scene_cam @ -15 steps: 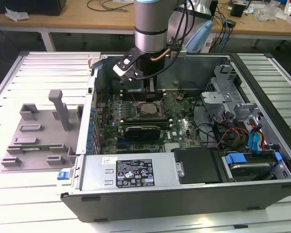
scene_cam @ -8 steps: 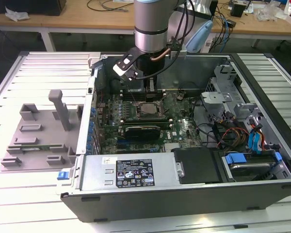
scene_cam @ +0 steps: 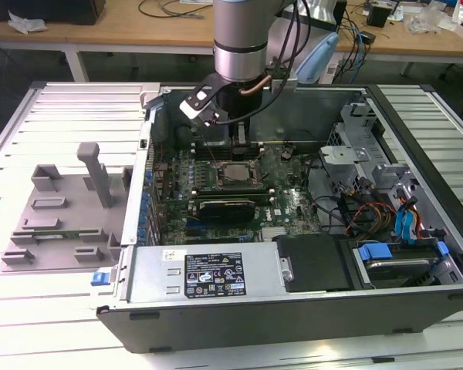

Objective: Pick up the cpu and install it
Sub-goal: 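Close the cpu cover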

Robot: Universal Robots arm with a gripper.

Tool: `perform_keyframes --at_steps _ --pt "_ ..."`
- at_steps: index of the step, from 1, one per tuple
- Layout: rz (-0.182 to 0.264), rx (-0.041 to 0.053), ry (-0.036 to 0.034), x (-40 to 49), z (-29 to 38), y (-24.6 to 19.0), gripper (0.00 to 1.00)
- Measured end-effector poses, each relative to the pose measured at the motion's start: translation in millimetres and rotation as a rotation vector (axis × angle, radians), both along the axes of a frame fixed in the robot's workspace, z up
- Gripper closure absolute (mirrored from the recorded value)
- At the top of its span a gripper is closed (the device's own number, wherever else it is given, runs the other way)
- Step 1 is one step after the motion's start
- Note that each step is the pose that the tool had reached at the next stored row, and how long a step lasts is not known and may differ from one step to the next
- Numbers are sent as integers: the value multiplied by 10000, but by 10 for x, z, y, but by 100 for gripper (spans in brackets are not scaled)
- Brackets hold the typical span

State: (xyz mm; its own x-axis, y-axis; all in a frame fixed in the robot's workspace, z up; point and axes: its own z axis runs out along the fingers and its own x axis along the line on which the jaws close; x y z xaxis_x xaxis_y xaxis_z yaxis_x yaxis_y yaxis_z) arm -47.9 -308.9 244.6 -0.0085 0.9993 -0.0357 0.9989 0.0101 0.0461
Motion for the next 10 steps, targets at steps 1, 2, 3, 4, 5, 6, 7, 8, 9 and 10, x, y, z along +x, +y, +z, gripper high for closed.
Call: perform_keyframes --at_steps 1,2,3,4,5,6,7,8,9,10 --pt "0 1 -1 0 11 0 89" --pt "0 0 0 0 22 0 89" --pt "0 1 -1 0 35 0 89" --pt "0 3 -2 0 37 0 89" --pt "0 2 -1 0 40 0 89" --pt "0 -1 1 0 48 0 89" --pt "0 1 0 0 77 0 89" --pt "0 1 -1 0 107 0 89" --pt "0 0 0 0 133 0 89" --pt "0 2 -1 0 161 0 89"
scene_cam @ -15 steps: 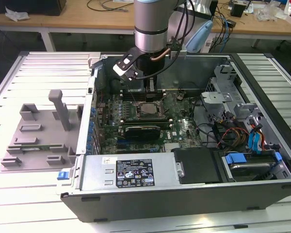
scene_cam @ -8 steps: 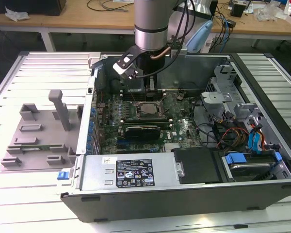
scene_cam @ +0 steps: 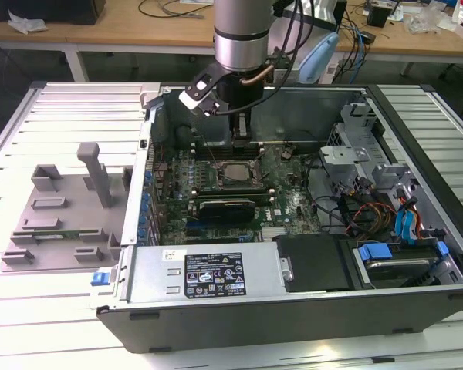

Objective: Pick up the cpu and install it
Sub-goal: 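Close the cpu cover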

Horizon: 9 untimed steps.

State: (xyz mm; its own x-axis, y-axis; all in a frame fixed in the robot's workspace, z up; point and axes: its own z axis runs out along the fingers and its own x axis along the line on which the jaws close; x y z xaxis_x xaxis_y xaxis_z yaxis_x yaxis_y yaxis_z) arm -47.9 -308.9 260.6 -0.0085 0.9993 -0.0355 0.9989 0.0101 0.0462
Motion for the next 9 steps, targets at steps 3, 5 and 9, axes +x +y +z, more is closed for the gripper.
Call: perform_keyframes --at_steps 3,5,9 --pt "0 0 1 0 35 0 89" --pt "0 0 0 0 60 0 89" --pt "0 1 -1 0 126 0 89"
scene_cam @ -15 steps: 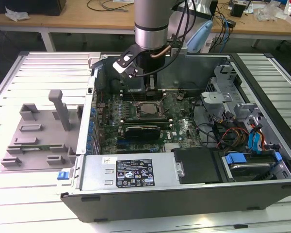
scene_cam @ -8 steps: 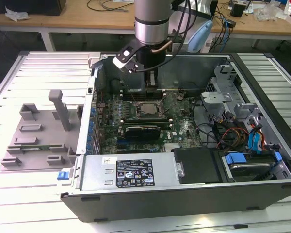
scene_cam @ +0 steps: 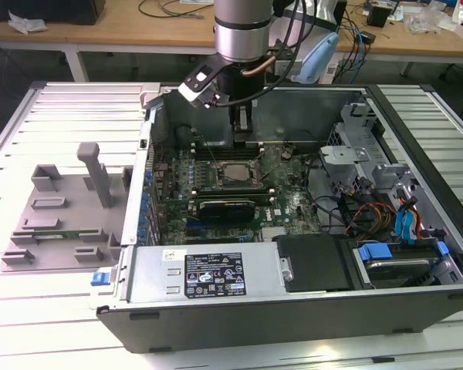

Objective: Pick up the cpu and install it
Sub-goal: 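Close the cpu cover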

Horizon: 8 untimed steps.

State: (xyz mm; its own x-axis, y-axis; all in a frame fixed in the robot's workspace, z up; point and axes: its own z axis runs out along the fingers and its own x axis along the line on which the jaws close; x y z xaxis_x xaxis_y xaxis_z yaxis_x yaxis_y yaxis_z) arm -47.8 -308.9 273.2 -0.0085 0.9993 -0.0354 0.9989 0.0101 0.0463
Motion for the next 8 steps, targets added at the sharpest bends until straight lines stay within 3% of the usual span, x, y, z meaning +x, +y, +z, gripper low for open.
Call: perform_keyframes --at_steps 5,8 --pt "1 -4 3 13 3 -1 89" --pt "0 -2 2 87 2 0 89"
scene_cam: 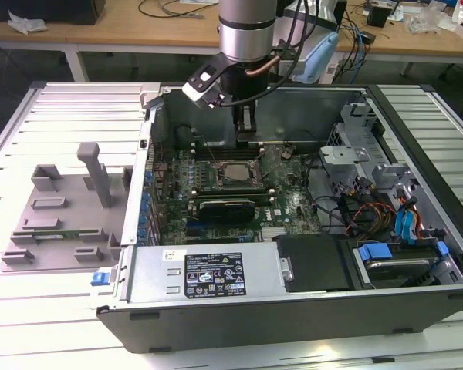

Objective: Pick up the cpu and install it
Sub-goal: 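Close the cpu cover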

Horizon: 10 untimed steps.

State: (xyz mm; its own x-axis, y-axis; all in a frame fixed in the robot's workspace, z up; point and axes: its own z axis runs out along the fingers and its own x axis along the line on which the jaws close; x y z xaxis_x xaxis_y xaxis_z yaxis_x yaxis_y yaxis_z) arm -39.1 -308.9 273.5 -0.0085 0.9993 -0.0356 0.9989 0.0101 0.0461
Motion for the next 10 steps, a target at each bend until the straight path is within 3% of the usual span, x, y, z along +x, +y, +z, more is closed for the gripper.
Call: perform_keyframes --at_steps 10 --pt "-1 0 0 301 0 0 89"
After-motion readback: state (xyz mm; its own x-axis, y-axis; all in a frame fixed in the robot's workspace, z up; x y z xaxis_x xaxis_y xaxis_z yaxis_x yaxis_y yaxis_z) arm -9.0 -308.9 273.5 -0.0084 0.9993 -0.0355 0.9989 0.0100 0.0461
